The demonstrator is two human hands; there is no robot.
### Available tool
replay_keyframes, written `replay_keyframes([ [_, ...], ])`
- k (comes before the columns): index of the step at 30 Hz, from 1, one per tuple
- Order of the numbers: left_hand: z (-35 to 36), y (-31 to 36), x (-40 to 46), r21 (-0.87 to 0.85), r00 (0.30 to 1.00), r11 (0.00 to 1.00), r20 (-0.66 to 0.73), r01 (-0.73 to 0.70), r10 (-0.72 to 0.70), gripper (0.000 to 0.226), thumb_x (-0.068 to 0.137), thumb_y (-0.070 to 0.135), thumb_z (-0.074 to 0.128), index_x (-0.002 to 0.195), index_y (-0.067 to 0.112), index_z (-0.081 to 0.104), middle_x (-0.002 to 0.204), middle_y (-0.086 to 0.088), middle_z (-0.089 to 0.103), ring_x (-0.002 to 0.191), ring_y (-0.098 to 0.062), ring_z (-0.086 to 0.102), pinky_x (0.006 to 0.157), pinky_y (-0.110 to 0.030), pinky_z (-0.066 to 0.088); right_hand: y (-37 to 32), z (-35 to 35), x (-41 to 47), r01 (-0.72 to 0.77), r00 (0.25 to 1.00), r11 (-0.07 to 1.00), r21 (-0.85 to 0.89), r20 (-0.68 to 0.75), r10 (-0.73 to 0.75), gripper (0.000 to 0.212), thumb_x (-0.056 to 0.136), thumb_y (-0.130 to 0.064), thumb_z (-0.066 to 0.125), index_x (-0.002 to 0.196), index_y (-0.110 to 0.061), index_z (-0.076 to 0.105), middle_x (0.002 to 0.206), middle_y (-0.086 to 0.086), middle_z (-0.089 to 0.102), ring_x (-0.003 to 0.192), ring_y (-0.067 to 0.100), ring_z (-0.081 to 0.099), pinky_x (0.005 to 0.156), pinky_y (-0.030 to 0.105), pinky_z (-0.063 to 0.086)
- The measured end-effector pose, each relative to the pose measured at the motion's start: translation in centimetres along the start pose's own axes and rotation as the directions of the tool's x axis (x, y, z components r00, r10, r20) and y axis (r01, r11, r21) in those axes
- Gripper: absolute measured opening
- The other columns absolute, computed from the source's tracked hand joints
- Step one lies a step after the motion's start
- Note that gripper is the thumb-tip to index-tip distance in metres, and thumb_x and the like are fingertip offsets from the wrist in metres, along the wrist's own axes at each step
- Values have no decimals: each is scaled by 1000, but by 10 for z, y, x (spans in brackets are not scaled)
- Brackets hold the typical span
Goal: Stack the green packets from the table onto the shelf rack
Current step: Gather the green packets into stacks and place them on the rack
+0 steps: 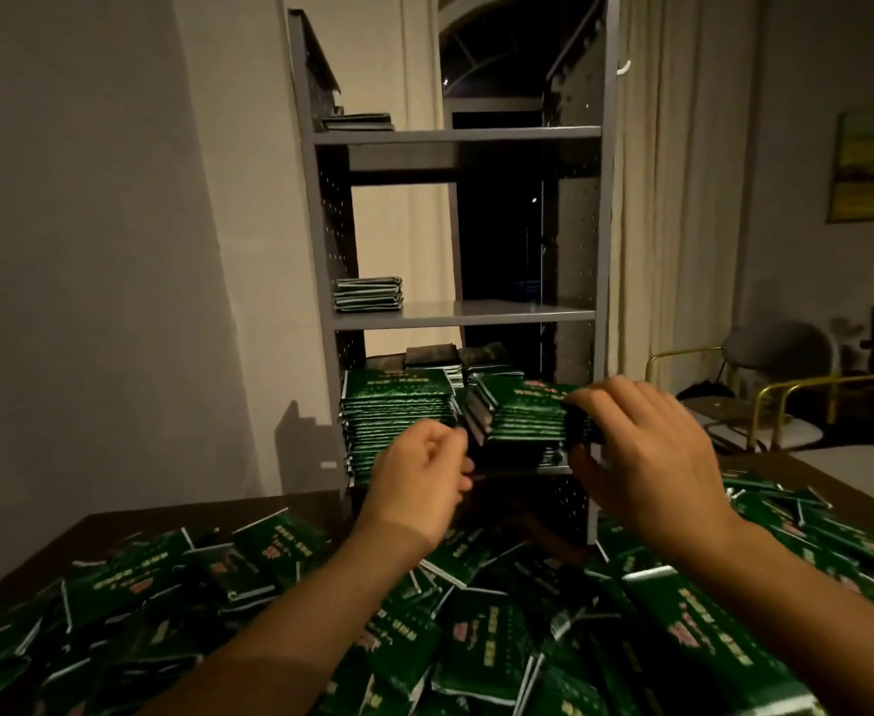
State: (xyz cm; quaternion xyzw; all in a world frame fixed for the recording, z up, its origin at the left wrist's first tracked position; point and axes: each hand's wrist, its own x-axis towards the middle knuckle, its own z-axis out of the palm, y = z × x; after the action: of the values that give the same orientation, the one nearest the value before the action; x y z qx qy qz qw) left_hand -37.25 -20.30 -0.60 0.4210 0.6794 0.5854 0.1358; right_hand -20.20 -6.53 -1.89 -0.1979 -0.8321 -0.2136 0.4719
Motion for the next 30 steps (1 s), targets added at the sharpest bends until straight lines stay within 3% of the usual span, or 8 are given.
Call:
replay_keyframes([
  [2,-2,-10,4,374,973,905,-26,-202,228,2,97,20,58,97,20,60,85,7,64,80,-15,63,80,-41,57,7,11,7,-33,999,999,-5,30,33,50,74,-19,83,118,-13,61,104,4,60,91,23,57,72,32,43],
  [6,-7,-21,24,671,877,651,-1,-356,480,14,93,28,61,107,28,57,104,15,58,103,-10,51,89,-32,47,13,35,29,-8,998,1000,-29,54,10,49,73,-18,82,117,-14,61,103,5,60,89,23,57,74,33,43],
  [12,-5,-28,59,762,638,345,113,-547,762,41,87,33,69,125,19,63,122,1,64,118,-21,54,101,-36,40,15,53,48,6,990,999,-45,142,0,45,79,-18,76,121,-16,61,108,4,60,93,23,57,76,36,47],
  [16,8,-25,80,760,579,199,270,-618,769,48,86,29,76,132,19,63,129,2,66,123,-20,58,118,-41,29,19,58,53,-1,975,995,96,223,-20,46,82,-19,75,125,-22,58,115,-2,57,99,17,56,75,30,52],
  [20,13,-27,99,754,566,182,289,-632,772,41,83,21,81,121,20,67,116,3,71,108,-18,66,116,-37,27,27,58,55,-54,954,969,241,298,-21,52,84,-29,75,131,-24,53,127,-5,51,113,14,53,90,31,54],
  [24,12,-30,104,758,569,188,276,-624,775,41,81,25,83,119,21,68,113,5,71,105,-16,67,115,-35,27,26,54,44,47,987,998,45,149,-53,37,78,-32,77,107,-17,59,103,1,58,84,14,51,64,21,38],
  [26,13,-31,105,758,574,189,281,-624,769,40,82,28,82,119,22,67,115,6,71,107,-14,66,118,-35,23,25,58,39,76,988,997,25,136,-79,25,81,-33,74,95,-20,58,90,-3,58,73,12,49,60,20,30],
  [30,11,-31,111,737,564,200,283,-645,776,38,85,32,78,119,21,66,115,5,70,107,-13,66,121,-36,20,25,68,40,42,981,998,49,188,-51,18,87,-37,66,95,-24,58,89,-7,59,73,11,52,58,18,31],
])
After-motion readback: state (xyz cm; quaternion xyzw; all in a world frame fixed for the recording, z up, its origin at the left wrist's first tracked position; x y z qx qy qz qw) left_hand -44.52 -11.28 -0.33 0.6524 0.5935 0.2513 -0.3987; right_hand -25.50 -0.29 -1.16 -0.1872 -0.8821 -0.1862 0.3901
